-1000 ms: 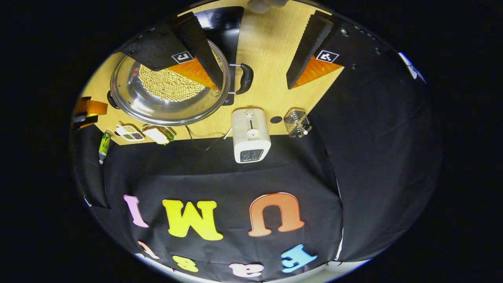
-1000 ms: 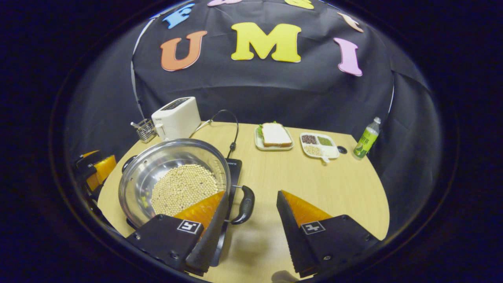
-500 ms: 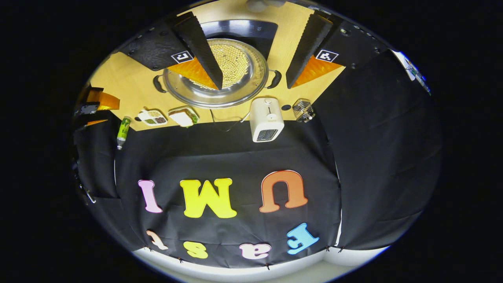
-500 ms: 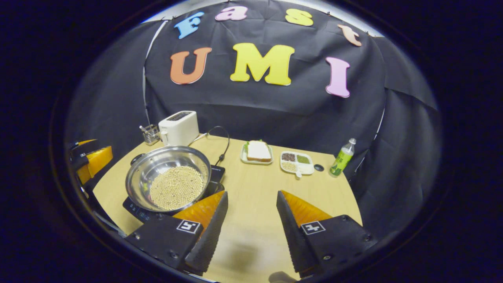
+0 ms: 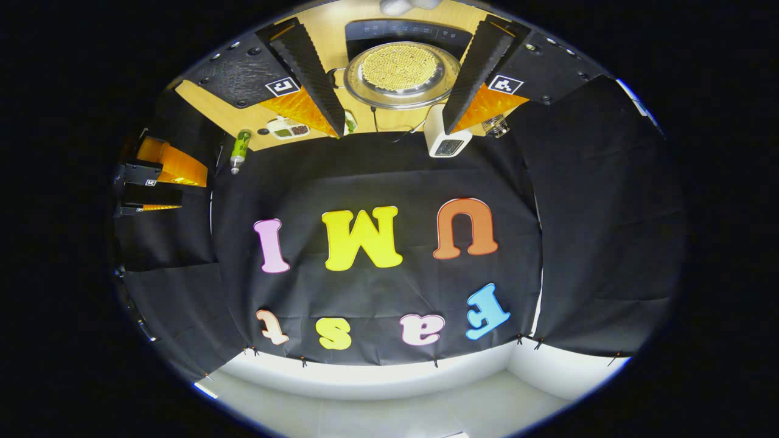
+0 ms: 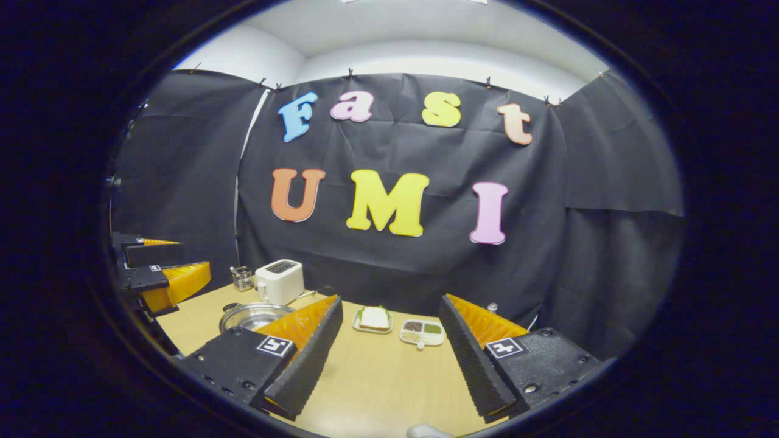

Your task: First push the handle of the pot to place it horizontally, then grasp the pot with both hands and set it on the induction cooktop.

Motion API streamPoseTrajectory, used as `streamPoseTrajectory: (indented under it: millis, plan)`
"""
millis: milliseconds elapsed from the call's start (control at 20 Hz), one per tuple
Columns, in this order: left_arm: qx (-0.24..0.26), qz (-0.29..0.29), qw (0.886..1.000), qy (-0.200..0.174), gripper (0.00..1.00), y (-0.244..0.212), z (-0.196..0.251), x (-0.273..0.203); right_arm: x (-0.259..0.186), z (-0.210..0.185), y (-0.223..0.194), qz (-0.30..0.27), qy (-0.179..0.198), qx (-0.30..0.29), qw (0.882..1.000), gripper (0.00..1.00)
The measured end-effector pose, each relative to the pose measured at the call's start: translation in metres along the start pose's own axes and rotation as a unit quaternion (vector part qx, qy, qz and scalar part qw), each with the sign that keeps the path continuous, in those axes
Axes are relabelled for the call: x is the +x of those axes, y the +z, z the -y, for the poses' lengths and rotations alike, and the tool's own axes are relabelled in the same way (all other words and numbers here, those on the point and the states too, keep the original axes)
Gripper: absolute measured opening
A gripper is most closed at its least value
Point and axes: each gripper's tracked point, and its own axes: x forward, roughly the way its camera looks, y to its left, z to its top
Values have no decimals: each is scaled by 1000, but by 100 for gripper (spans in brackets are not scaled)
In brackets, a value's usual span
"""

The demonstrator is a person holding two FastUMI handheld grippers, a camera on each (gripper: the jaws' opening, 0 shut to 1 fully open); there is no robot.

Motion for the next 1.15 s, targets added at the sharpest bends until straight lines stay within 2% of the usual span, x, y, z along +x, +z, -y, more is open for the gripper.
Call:
streamPoseTrajectory:
  millis: [400,700,1150]
  plan:
    - [-25,36,999,-3,96,64,36,-25,-30,48,43,25,-19,40,999,100]
    - [-29,44,999,0,96,81,45,-32,-51,72,67,45,-33,49,997,100]
    - [-24,41,999,-2,96,87,53,-27,-57,84,60,31,-46,56,997,100]
